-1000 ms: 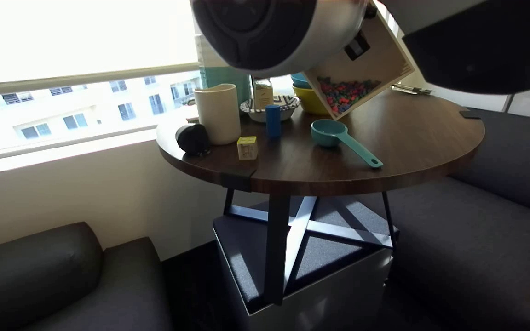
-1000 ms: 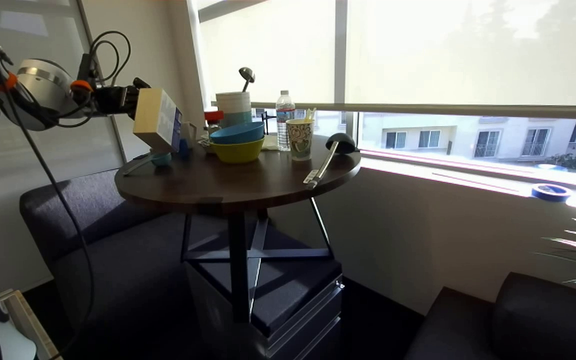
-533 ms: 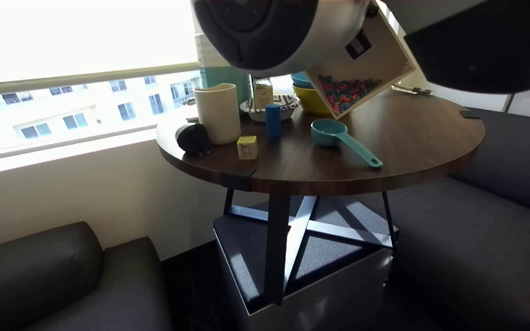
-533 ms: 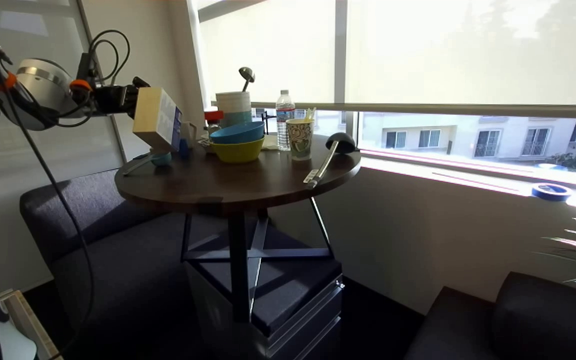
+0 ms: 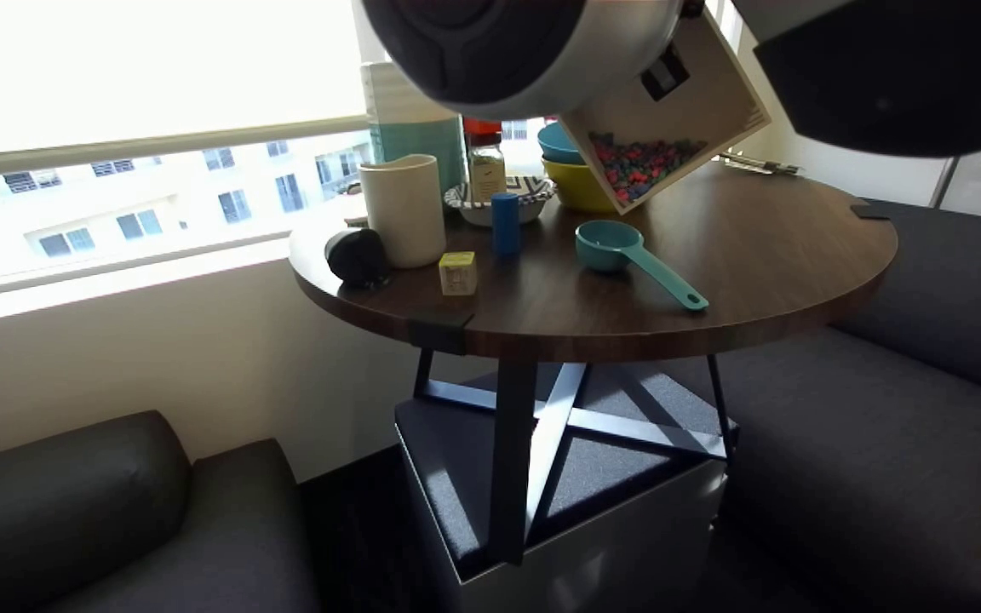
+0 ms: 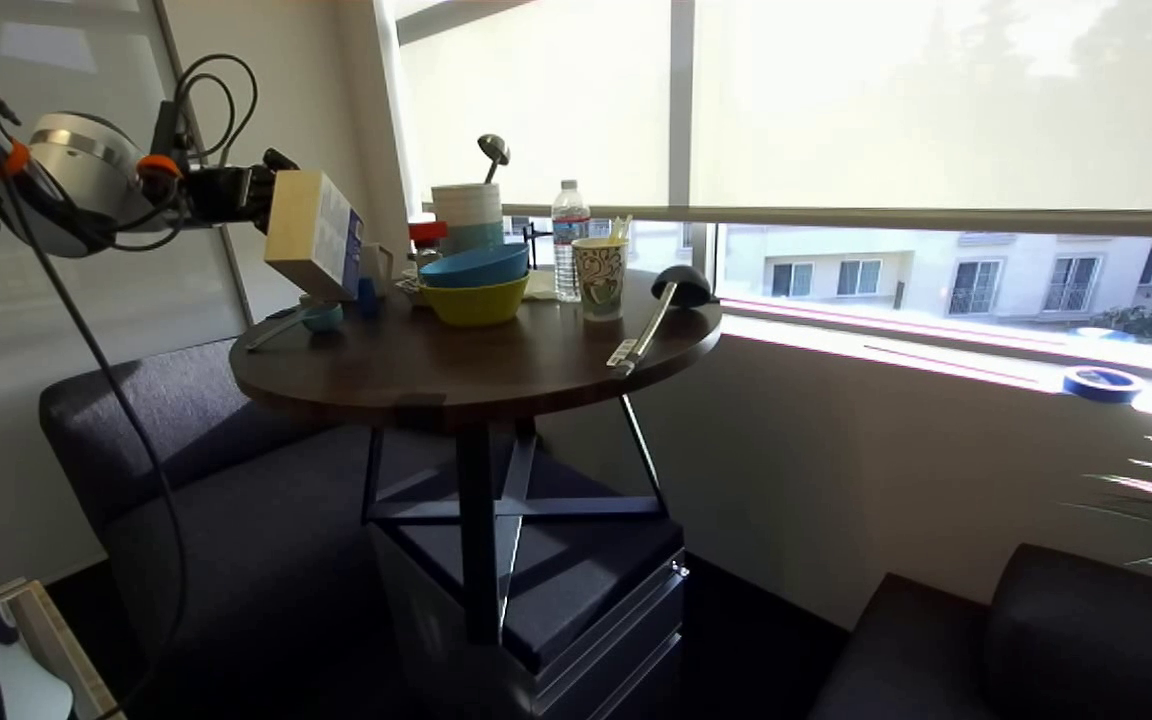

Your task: Pick up the square wooden box and pour some of the substance into the blue measuring spoon on the table, put the square wooden box on the table

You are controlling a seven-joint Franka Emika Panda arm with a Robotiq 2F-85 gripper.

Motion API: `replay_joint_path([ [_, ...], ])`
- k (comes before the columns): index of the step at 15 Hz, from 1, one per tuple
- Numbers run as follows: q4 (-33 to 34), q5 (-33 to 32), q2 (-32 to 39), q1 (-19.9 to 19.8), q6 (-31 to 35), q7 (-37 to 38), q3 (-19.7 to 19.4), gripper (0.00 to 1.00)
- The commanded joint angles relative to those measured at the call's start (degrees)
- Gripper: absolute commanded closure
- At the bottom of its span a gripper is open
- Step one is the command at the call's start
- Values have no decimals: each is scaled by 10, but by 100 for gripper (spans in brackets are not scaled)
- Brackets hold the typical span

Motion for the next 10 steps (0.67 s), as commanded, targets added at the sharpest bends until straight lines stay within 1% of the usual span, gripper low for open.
replay_joint_path([
  [1,-7,-6,-17,1,6,-9,-2,98],
  [3,-8,-11,-15,2,-3,-11,-2,98],
  [4,-8,0,-23,2,22,-7,-1,98],
  [5,-8,-18,-12,1,-13,-13,-2,98],
  [6,-7,-3,-20,1,13,-8,-2,98],
  [7,-7,-12,-15,2,-1,-10,-2,98],
  [8,-6,-3,-19,1,13,-9,-2,98],
  [9,-7,-10,-16,1,1,-12,-2,98],
  [10,-9,-9,-17,2,4,-12,-2,98],
])
